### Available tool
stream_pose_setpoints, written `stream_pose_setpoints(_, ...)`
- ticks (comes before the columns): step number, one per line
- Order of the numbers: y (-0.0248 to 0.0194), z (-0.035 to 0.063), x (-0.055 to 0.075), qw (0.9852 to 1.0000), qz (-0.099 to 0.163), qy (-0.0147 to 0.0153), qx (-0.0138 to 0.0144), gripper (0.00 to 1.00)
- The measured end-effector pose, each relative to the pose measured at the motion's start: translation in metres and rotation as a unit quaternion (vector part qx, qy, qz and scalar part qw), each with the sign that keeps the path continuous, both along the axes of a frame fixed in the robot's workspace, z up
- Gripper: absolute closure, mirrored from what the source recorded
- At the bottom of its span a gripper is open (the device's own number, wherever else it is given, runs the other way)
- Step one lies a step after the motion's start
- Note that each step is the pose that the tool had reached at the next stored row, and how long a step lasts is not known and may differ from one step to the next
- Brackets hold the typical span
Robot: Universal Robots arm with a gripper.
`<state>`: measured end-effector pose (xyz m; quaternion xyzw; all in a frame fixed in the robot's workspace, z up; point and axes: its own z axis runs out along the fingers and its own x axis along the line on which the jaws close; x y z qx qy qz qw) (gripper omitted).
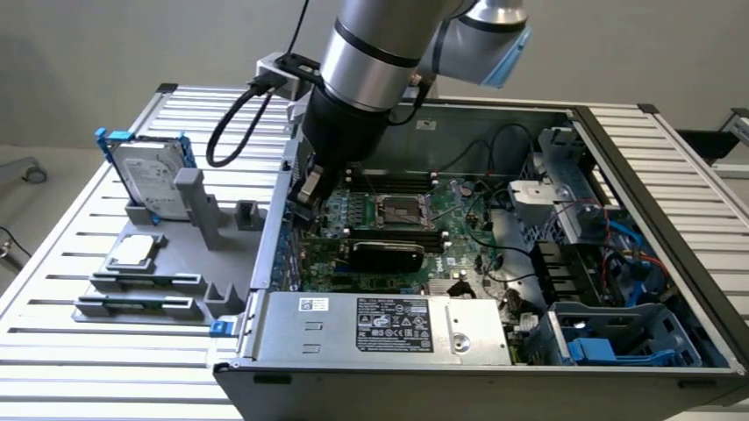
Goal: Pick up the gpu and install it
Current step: 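Press down on the gpu until it lock into place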
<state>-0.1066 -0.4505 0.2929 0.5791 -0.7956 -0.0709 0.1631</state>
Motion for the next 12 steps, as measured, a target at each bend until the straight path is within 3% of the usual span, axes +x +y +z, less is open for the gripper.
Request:
stream_pose_setpoints(6, -0.0003, -0.0021, 0.0003, 1.0, 0.0, 0.0002, -0.0042, 0.89)
stream_pose_setpoints(12, -0.0002, -0.0032, 0.0015, 1.0, 0.0, 0.0001, -0.0054, 0.89)
